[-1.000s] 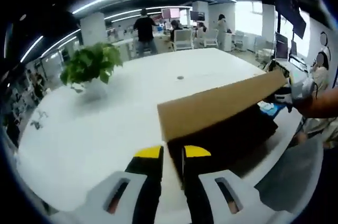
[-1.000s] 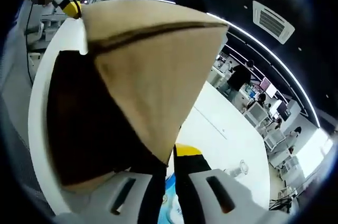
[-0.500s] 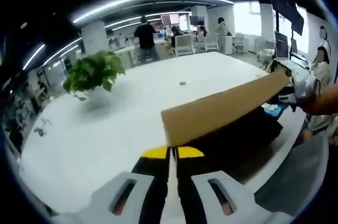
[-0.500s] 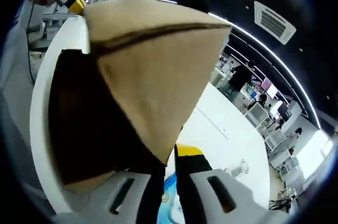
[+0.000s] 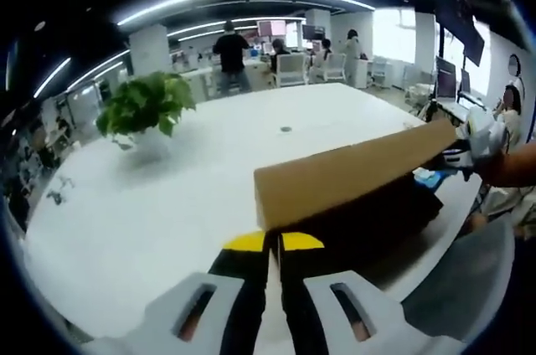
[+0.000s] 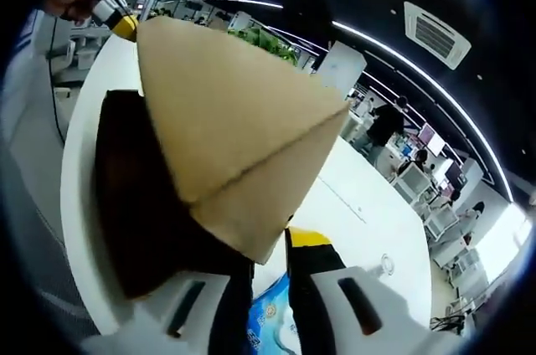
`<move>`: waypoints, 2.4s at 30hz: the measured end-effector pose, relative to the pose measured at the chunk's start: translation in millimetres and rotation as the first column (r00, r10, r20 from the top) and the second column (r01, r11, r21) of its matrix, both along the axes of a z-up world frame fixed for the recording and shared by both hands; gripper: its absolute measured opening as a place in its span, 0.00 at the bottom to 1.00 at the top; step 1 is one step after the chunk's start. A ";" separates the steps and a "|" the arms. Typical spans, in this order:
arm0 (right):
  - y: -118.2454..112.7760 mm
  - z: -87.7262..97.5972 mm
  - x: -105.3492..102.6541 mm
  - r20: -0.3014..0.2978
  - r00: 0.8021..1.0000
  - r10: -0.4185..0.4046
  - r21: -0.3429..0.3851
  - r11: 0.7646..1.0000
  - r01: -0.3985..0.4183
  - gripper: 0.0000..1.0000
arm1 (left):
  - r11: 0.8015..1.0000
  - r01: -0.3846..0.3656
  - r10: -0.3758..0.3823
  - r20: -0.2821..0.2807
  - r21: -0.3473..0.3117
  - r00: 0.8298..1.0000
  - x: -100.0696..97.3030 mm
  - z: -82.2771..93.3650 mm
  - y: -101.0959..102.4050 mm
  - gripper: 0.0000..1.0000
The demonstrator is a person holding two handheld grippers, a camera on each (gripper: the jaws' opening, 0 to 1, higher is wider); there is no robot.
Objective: Operate the shoe box by opening the lid, removing the specified soft item, and placing it in the target area until the item is outside and the box remains undamaged.
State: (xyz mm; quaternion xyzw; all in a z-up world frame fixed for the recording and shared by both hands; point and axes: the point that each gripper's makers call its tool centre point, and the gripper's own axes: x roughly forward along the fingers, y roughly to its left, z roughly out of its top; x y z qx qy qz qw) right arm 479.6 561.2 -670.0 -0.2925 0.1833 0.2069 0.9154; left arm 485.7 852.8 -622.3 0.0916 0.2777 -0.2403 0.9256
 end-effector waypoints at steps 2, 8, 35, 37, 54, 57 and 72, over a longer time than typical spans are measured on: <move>1.4 4.1 -4.8 0.002 1.000 -0.002 0.014 1.000 0.001 0.13 | 1.000 0.004 -0.004 -0.001 0.000 1.000 -1.1 -0.6 -1.9 0.00; 7.7 18.7 -20.8 0.013 1.000 0.001 0.046 0.999 -0.001 0.13 | 1.000 0.010 -0.010 -0.010 -0.010 1.000 -4.9 -2.6 -4.8 0.00; 12.6 24.3 -53.2 -0.032 0.999 0.003 0.112 0.994 0.001 0.21 | 1.000 0.024 -0.024 -0.034 -0.018 0.999 -12.6 -8.9 -10.6 0.02; 17.4 29.3 -57.8 -0.028 1.000 0.013 0.123 0.992 -0.010 0.21 | 0.999 0.031 -0.031 -0.032 -0.019 0.999 -13.2 -8.6 -12.5 0.01; 40.2 46.3 -93.1 -0.079 0.996 0.053 0.250 0.968 -0.032 0.25 | 0.999 0.051 -0.052 -0.056 -0.014 0.997 -19.6 -14.7 -13.2 0.01; 39.3 46.2 -92.4 -0.099 0.994 0.047 0.278 0.960 -0.018 0.24 | 0.999 0.052 -0.053 -0.064 -0.012 0.997 -20.8 -18.3 -12.5 0.01; 41.9 17.4 -96.4 -0.169 0.985 0.035 0.284 0.959 0.014 0.22 | 0.998 0.068 -0.067 -0.123 0.006 0.990 -29.9 -39.5 -8.9 0.02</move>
